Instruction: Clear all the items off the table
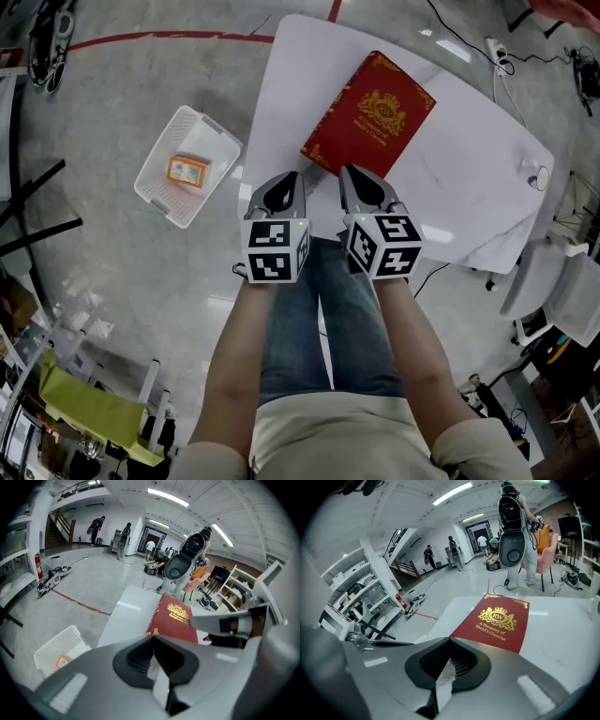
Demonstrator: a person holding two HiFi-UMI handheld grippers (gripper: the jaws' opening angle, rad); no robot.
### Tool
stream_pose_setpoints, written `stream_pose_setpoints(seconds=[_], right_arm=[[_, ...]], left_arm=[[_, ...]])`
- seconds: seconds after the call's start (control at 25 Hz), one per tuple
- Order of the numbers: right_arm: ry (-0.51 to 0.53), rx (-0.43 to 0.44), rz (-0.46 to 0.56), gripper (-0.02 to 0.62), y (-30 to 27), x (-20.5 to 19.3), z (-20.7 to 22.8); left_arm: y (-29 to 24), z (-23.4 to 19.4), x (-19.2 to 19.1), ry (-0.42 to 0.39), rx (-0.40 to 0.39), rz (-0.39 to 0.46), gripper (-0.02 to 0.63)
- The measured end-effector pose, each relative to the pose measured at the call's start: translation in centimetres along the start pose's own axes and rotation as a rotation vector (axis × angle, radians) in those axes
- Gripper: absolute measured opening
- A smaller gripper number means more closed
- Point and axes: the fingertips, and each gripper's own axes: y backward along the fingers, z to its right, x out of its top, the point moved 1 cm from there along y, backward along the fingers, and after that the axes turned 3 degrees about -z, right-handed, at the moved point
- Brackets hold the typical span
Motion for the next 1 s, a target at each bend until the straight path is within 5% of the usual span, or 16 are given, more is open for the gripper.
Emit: stream_pose_setpoints(seconds=[0.84, 1.0], right_arm=[[-0.06, -0.044, 0.019, -0.002, 0.9, 2.9, 9.8], [-0.067, -0.064, 0.018, -0.002, 0.7, 3.2, 11.2]], left_arm=[[-5.1, 4.0, 3.4, -0.054, 0.049, -0.04, 0.011], [-5.8, 4.1, 3.9, -0.056, 0.049, -0.046, 0.055]])
